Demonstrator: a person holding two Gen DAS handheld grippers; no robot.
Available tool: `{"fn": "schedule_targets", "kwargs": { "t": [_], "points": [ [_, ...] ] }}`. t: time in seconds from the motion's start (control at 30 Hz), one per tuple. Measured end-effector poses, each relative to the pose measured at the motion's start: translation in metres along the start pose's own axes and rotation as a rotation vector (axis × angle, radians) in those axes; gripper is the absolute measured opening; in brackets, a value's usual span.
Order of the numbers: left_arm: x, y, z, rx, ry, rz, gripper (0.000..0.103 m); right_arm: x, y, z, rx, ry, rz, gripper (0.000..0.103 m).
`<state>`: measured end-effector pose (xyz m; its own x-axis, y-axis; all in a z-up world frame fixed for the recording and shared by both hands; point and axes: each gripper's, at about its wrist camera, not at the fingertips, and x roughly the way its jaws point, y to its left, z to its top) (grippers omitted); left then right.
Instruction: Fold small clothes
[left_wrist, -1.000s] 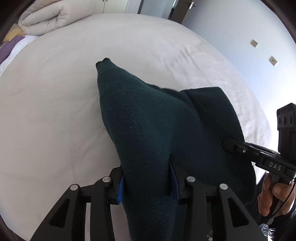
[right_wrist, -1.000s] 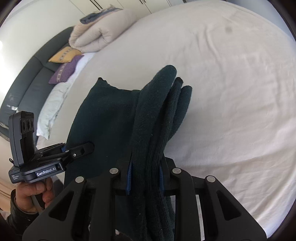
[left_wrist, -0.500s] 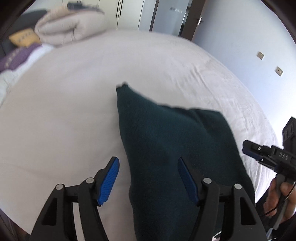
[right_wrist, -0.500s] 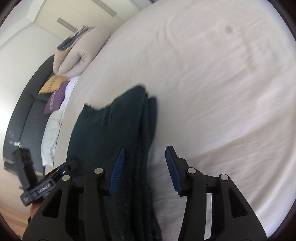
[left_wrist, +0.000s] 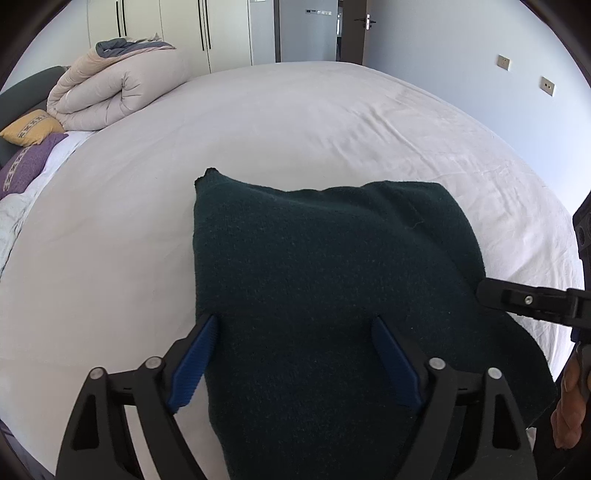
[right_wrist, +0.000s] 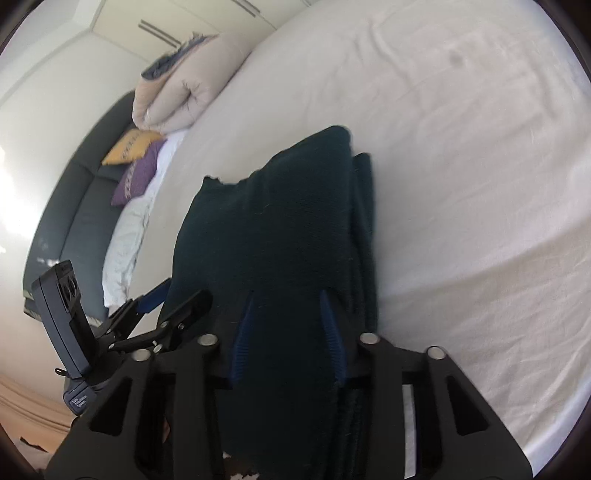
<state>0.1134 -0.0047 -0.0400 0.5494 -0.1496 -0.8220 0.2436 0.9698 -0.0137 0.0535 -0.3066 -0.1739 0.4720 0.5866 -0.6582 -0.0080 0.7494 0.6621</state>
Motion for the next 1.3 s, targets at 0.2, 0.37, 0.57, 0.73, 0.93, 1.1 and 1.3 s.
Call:
{"fn": "schedule_targets", "kwargs": {
  "t": [0.2,0.37,0.57,0.73,0.93,1.1,1.3],
  "points": [
    [0.019,0.023,-0.002,-0.157,0.054,-0.107,0.098,-0.008,0.003,-0.006,-0.023,-0.028,-0.010,0.033],
    [-0.025,0.023,-0.008,-0.161,-0.068,-0.066,0.086,-0.050,0.026,-0.015,-0.133,-0.119,-0.143,0.037],
    [-0.148,0.012,-0.011,-0.102,-0.502,0.072,0.103,-0.138,0.090,-0.026,-0.325,-0.390,-0.245,0.049],
    [-0.225,-0.005,-0.015,-0.074,-0.706,0.249,0.103,-0.214,0.143,-0.050,-0.430,-0.750,-0.257,0.102],
    [-0.258,-0.033,-0.032,-0.014,-0.764,0.440,0.103,-0.278,0.190,-0.082,-0.548,-1.015,-0.275,0.103],
    [-0.234,-0.022,-0.027,-0.045,-0.576,0.401,0.103,-0.284,0.213,-0.086,-0.607,-0.873,-0.318,0.103],
    [-0.171,-0.005,-0.048,-0.149,-0.298,0.247,0.103,-0.248,0.187,-0.090,-0.454,-0.587,-0.342,0.103]
  ]
}}
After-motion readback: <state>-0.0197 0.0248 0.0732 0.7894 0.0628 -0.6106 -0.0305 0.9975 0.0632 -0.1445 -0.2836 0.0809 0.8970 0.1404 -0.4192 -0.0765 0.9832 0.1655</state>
